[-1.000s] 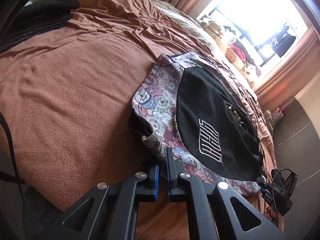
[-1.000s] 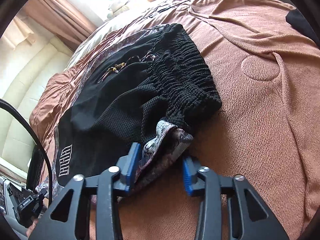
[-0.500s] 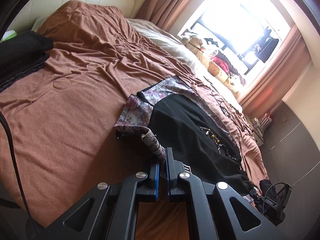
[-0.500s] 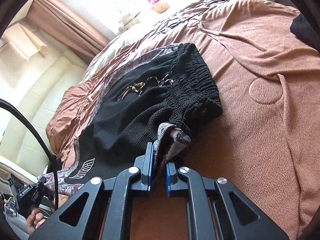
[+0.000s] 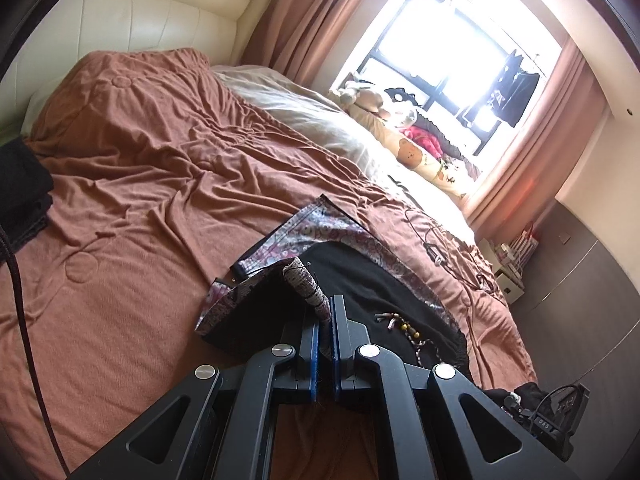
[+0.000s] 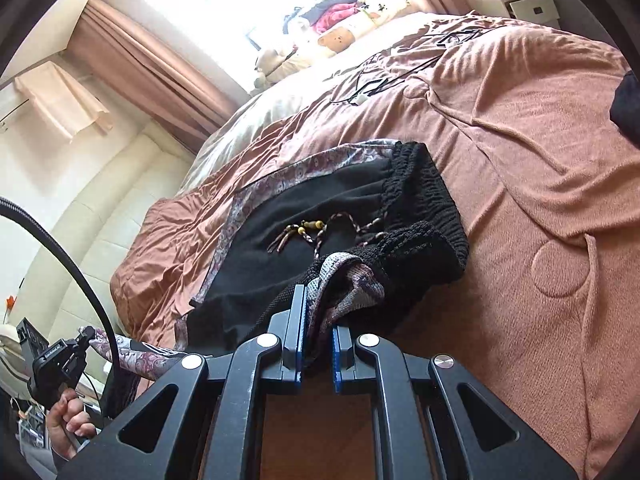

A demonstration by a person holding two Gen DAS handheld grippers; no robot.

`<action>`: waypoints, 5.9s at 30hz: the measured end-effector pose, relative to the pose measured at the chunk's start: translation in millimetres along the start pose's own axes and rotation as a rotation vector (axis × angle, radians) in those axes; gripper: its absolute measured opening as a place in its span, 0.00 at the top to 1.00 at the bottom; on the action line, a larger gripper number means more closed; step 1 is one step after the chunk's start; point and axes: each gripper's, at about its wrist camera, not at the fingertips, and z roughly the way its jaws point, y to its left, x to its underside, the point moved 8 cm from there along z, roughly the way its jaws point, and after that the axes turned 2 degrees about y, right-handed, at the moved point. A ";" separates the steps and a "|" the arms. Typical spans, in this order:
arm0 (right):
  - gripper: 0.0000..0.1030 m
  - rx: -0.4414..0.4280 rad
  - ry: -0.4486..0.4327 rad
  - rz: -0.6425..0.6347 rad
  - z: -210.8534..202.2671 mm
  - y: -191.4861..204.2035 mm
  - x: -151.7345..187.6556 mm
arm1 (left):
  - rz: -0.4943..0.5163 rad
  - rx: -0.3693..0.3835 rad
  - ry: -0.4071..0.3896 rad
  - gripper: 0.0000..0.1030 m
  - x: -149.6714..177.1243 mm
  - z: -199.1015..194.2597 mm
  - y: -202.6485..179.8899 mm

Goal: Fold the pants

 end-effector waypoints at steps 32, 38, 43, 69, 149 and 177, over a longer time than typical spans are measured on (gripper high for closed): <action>0.93 0.014 -0.003 0.231 120.6 -23.9 -91.1 | 0.065 -0.058 0.058 0.95 -109.5 190.1 -26.0; 0.93 0.036 0.025 0.228 158.7 -36.0 -104.1 | 0.087 -0.071 0.110 0.95 -116.2 253.5 -22.0; 0.93 0.049 0.035 0.214 182.4 -43.8 -115.8 | 0.098 -0.084 0.143 0.95 -120.3 297.5 -16.9; 0.33 0.338 0.082 -0.128 159.7 -46.2 -127.4 | 0.461 -0.236 0.282 0.32 -114.8 371.8 14.7; 0.35 0.352 0.021 -0.119 146.7 -43.6 -104.1 | 0.411 -0.367 0.189 0.38 -158.7 253.3 24.5; 0.47 0.092 0.030 0.253 98.9 -102.3 -59.2 | 0.134 -0.294 0.147 0.38 -53.1 154.7 29.3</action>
